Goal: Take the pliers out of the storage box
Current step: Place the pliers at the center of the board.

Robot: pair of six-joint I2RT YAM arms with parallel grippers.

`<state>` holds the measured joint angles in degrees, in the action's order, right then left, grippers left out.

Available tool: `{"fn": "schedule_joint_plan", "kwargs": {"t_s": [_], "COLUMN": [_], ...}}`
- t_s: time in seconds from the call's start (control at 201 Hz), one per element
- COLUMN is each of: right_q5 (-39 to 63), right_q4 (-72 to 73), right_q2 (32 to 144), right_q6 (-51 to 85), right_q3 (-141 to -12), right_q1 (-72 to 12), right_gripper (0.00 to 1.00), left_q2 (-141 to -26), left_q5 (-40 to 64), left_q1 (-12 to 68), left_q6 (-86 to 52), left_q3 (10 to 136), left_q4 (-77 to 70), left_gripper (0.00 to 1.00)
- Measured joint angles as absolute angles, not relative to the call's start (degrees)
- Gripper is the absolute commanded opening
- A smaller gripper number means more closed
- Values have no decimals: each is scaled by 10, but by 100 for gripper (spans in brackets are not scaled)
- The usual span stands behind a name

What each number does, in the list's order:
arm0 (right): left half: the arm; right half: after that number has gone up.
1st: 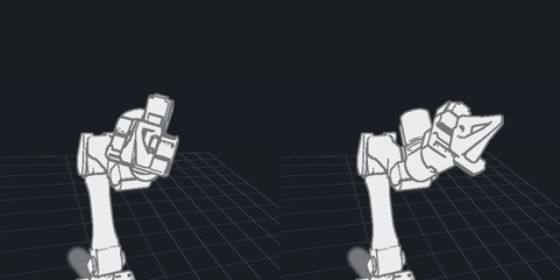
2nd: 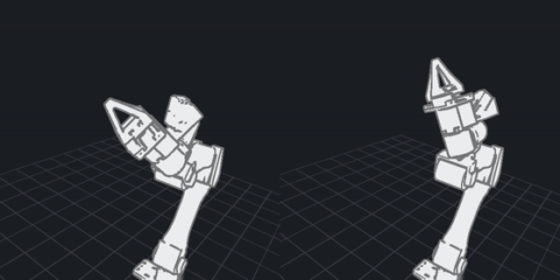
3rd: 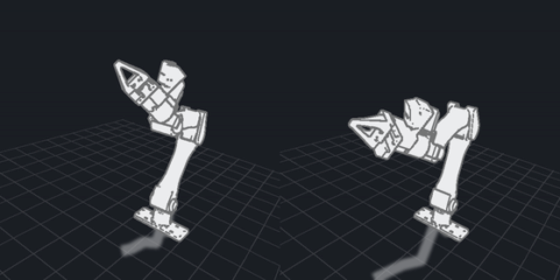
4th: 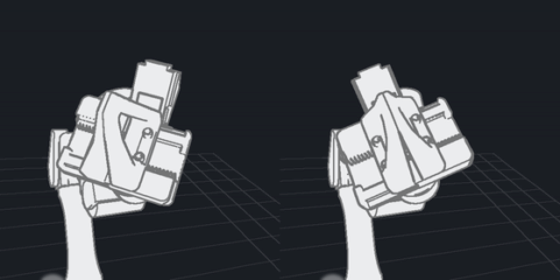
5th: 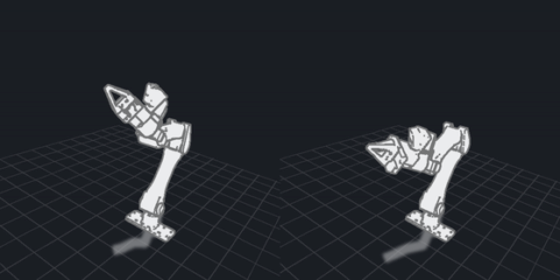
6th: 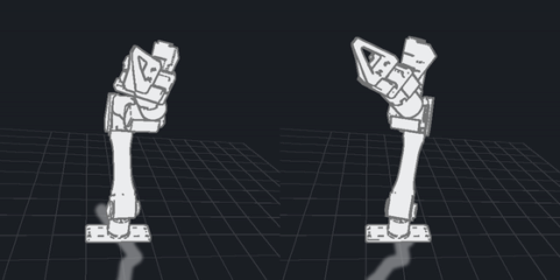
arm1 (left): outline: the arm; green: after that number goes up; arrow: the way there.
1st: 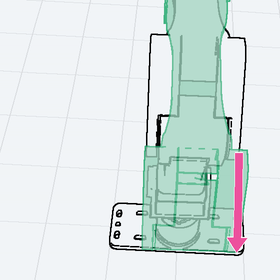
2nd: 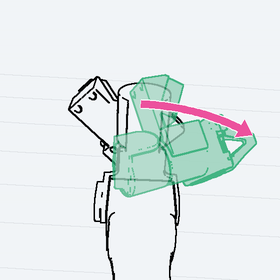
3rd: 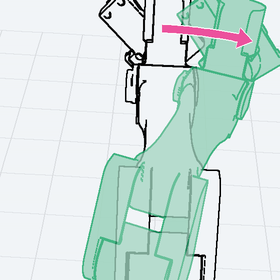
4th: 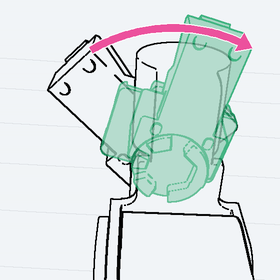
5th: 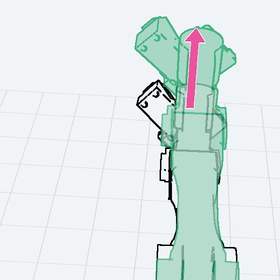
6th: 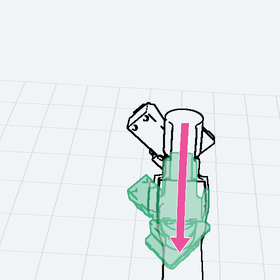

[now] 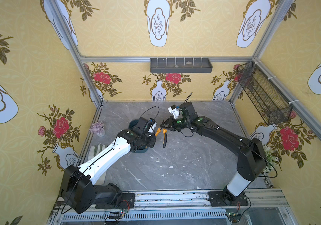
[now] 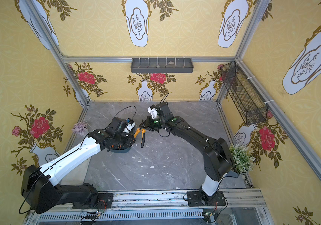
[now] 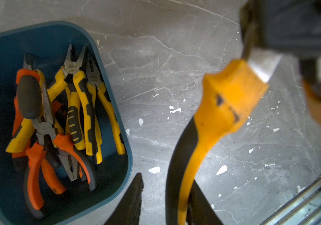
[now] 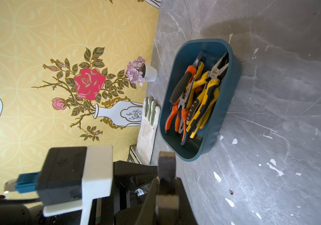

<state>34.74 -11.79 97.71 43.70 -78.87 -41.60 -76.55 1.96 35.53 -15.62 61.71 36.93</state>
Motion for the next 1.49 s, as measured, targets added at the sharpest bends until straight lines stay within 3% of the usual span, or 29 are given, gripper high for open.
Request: {"fn": "schedule_joint_plan", "kwargs": {"t_s": [0.085, 0.219, 0.334, 0.378, 0.408, 0.428, 0.607, 0.807, 0.901, 1.155, 1.3, 1.379, 1.494], "right_q5": [354, 356, 357, 356, 355, 354, 334, 322, 323, 324, 320, 312, 284], "right_q4": [-118, -118, -118, -118, -119, -119, -123, -123, -123, -122, -129, -145, -161], "right_q2": [984, 990, 990, 990, 990, 990, 980, 976, 976, 976, 976, 976, 977], "right_q6": [439, 446, 443, 443, 442, 442, 436, 434, 434, 431, 430, 428, 419], "right_q3": [-791, -792, -793, -793, -793, -793, -799, -799, -799, -795, -798, -805, -813], "right_q1": [-420, -424, -424, -424, -424, -424, -425, -423, -423, -423, -424, -424, -426], "right_gripper": [0, 0, 0, 0, 0, 0, 0, 0, 0, 0, 6, 19, 24], "left_q2": [-767, -766, -767, -768, -769, -769, -770, -774, -775, -777, -776, -772, -767], "left_q5": [19, 29, 36, 37, 37, 37, 45, 57, 54, 47, 32, 28, 12], "left_q1": [356, 356, 356, 356, 356, 356, 356, 357, 357, 358, 365, 368, 372], "left_q6": [-157, -161, -161, -161, -161, -160, -163, -161, -162, -170, -170, -171, -166], "left_q3": [619, 619, 619, 619, 619, 619, 619, 619, 619, 620, 620, 620, 620], "left_q4": [369, 369, 367, 366, 366, 366, 367, 367, 369, 373, 375, 377, 379], "left_gripper": [33, 15, 13, 19, 32, 35, 43, 28, 0, 0, 0, 0, 0]}}
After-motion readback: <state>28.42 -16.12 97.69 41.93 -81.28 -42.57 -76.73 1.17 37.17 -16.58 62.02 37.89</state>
